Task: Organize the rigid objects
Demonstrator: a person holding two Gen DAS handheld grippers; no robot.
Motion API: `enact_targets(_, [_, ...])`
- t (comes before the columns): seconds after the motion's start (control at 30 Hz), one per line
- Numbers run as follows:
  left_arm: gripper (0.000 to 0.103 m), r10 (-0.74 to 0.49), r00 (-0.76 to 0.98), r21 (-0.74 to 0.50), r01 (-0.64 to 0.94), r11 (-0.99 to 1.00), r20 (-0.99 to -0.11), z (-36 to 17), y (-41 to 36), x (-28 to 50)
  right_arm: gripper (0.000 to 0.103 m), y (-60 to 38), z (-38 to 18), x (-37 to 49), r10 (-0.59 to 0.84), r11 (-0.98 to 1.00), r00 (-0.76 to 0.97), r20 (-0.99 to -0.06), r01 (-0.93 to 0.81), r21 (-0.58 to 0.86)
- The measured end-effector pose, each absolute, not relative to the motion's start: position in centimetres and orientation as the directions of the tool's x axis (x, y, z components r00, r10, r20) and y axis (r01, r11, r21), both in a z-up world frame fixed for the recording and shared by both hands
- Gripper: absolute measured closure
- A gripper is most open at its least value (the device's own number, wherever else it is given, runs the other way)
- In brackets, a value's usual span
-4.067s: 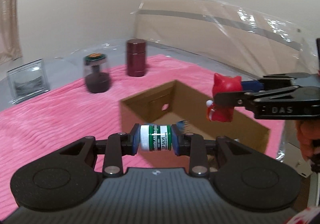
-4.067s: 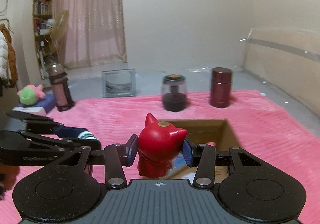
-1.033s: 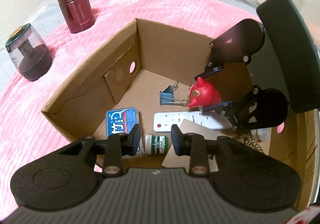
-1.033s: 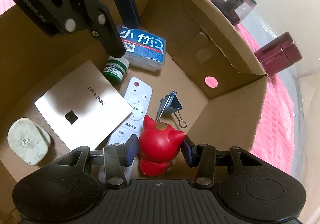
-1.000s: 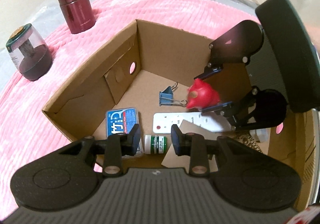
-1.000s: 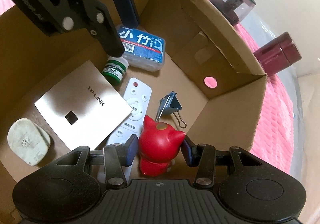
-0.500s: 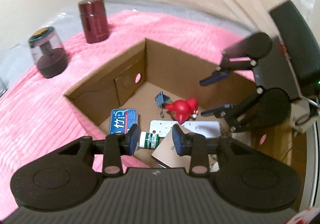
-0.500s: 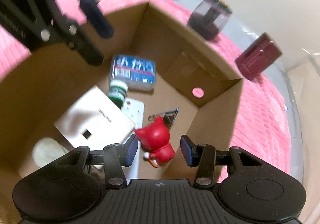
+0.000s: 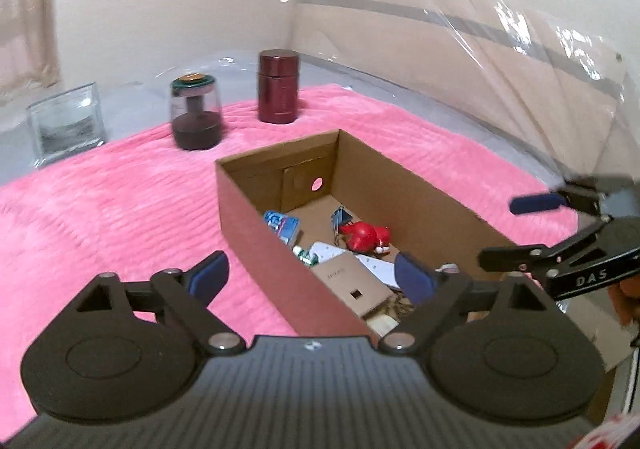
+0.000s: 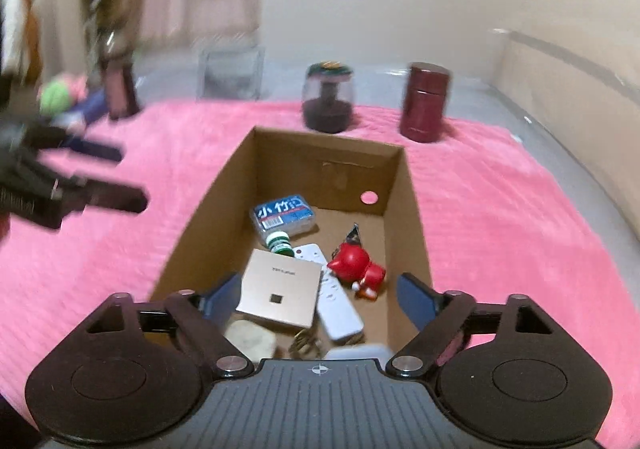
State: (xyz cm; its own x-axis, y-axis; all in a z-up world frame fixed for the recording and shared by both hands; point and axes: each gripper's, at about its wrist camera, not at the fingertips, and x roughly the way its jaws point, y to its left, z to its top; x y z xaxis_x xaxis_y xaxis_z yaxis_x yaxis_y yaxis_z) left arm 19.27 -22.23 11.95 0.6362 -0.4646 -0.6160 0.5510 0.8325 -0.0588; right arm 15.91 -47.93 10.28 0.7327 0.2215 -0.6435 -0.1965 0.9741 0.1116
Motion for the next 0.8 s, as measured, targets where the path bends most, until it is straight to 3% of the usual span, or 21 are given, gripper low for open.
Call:
enact_targets(0.13, [0.001, -0.442, 0.667, -0.089, 0.493, 0.865, -0.599, 12.3, -20.9, 15.7, 0.016, -48.3, 11.0, 12.4, 0.215, 0.975, 0.738, -0.639, -0.132, 0.176])
enact_targets(0.8, [0.001, -0.321, 0.689, -0.107, 0.336, 0.936, -0.650, 9.2, -19.7, 5.1, 0.015, -47.7, 10.7, 2.6, 0.174, 0.973, 0.722, -0.670, -0.022, 0.228])
